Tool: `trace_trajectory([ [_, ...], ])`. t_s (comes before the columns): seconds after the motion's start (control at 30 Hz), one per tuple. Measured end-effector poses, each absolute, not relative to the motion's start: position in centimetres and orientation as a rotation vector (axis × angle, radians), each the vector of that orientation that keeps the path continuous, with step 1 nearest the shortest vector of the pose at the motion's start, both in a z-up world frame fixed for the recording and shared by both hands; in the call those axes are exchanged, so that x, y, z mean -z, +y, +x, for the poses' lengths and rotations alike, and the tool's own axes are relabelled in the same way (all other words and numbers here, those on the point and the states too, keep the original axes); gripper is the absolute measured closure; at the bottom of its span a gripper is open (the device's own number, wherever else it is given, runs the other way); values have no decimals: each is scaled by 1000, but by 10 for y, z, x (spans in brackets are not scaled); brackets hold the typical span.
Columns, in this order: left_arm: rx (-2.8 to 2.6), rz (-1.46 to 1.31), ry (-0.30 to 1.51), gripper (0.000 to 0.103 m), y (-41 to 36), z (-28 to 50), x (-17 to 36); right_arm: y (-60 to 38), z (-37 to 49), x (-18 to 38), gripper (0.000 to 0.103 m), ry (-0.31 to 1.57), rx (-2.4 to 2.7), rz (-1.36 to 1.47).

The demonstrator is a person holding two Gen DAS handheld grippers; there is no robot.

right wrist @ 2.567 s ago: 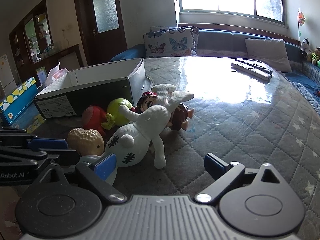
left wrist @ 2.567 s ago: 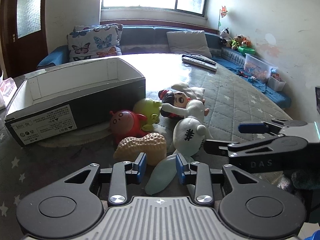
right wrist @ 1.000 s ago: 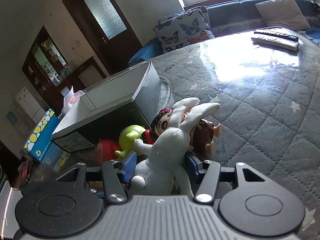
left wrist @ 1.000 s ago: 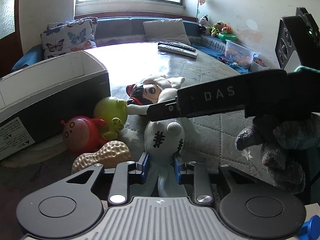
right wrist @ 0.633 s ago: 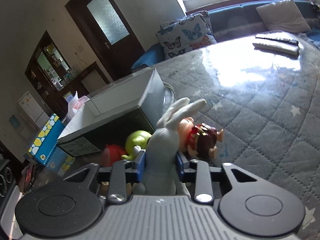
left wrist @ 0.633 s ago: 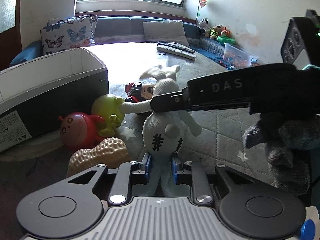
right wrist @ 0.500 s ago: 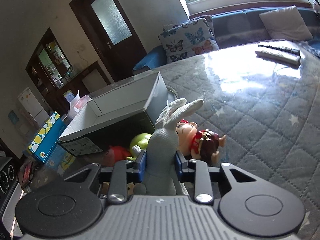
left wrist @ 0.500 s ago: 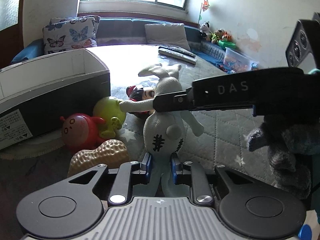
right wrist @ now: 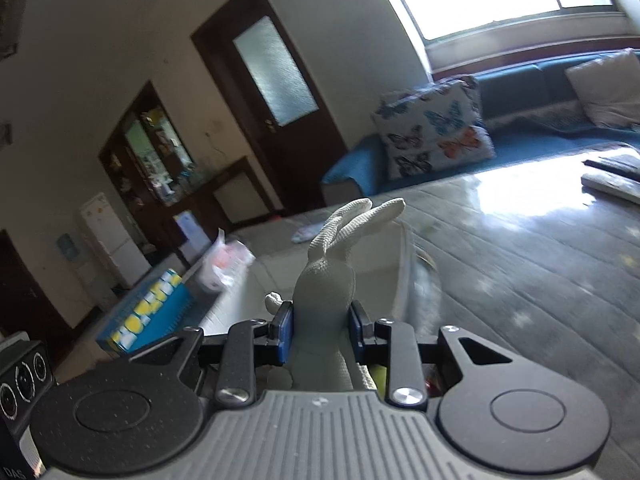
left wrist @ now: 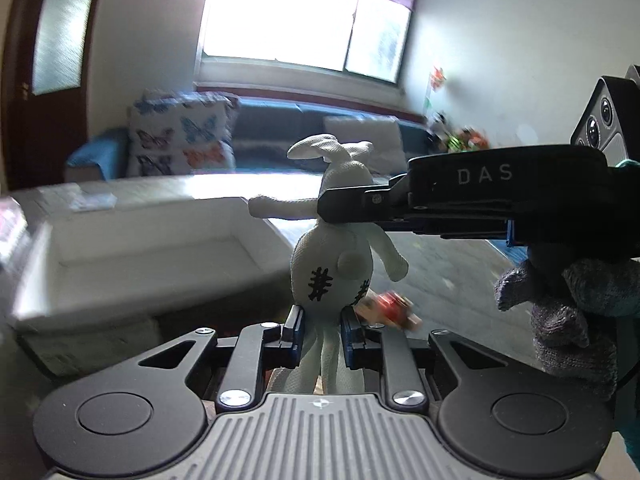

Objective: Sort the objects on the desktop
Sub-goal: 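Carry the bunny over the shoebox, lower it inside and open both grippers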

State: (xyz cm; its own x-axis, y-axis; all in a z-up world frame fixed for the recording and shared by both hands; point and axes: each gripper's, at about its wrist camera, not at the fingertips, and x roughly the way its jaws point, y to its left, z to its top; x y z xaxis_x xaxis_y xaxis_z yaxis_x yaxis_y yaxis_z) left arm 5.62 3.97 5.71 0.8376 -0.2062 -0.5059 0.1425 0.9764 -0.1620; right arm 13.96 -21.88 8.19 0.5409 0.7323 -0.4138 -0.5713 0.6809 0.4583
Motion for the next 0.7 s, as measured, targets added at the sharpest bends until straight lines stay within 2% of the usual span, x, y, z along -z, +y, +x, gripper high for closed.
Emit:
trace_trajectory([
  [0.3, 35, 16, 531, 82, 98, 91, -85, -143, 192, -95, 76, 664, -861, 425],
  [0.5, -14, 106, 632, 82, 126, 134, -69, -100, 237, -66, 76, 789, -823, 545],
  [0.7, 10, 98, 766, 81, 143, 157, -40, -75, 259, -30, 75, 903, -742, 545],
])
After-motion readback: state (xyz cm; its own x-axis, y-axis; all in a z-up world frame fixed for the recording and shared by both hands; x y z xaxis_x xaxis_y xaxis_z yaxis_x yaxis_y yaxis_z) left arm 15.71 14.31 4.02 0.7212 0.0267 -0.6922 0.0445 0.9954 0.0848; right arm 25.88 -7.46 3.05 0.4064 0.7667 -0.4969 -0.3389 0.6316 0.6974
